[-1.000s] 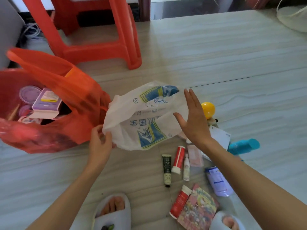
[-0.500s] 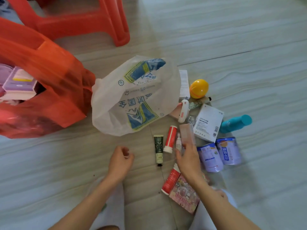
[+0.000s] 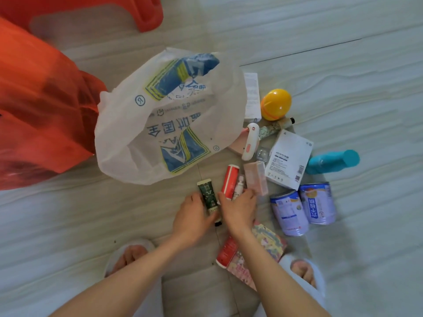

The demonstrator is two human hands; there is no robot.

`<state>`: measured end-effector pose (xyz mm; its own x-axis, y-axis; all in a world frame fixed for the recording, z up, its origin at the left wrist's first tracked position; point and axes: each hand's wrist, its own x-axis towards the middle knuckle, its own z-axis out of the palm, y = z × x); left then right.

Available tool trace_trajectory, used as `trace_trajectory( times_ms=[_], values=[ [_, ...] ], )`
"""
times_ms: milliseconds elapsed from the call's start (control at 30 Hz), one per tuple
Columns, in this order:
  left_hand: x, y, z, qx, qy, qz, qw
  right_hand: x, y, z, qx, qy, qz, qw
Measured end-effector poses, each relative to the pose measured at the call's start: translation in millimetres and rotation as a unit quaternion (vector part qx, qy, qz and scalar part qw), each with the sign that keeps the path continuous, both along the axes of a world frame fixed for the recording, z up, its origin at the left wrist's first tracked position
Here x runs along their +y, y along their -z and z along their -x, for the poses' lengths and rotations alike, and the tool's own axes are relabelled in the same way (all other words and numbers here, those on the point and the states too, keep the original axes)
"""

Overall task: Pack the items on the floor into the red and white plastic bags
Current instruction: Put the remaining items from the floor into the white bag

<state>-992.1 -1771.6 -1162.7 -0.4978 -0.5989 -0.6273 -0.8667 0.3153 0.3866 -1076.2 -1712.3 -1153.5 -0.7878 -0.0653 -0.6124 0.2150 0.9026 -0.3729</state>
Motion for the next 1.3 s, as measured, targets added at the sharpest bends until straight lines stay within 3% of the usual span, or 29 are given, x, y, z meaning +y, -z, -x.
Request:
trace_trajectory(
  times_ms=[167, 300, 433, 567, 667, 800, 933, 1133, 1300],
  values=[
    [4, -10, 11, -0.084, -0.005, -0.025, 0.996, 2, 10, 5, -0.083, 0.007, 0.016, 0.996],
    [-15, -20, -1, 0.009, -0.126, -0.113, 0.986, 5, 9, 4, -0.112, 0.055, 0.051, 0.991],
    [-36, -44, -12, 0.178, -0.318, -0.201, 0.909, -1, -11, -6, -0.151, 0.087, 0.162, 0.971],
    [-70, -63, 0, 0.253, -0.467, -0.254, 0.808, -36, -41, 3, -0.129, 0.055, 0.272, 0.952],
    [-99, -63, 13, 0.282, -0.492, -0.249, 0.785, -81, -56, 17, -0.140, 0.017, 0.331, 0.933],
    [-114, -46, 23, 0.308, -0.454, -0.178, 0.817, -138, -46, 29, -0.153, 0.088, 0.343, 0.922],
    [-111, -37, 24, 0.317, -0.424, -0.166, 0.832, -155, -30, 35, -0.210, 0.162, 0.373, 0.889],
    [-68, -45, 2, 0.323, -0.290, -0.043, 0.900, -110, -34, 33, -0.231, 0.082, 0.418, 0.875],
    [-6, -17, -25, 0.171, -0.089, -0.087, 0.977, -9, -37, 31, -0.069, -0.097, 0.233, 0.965]
  ],
)
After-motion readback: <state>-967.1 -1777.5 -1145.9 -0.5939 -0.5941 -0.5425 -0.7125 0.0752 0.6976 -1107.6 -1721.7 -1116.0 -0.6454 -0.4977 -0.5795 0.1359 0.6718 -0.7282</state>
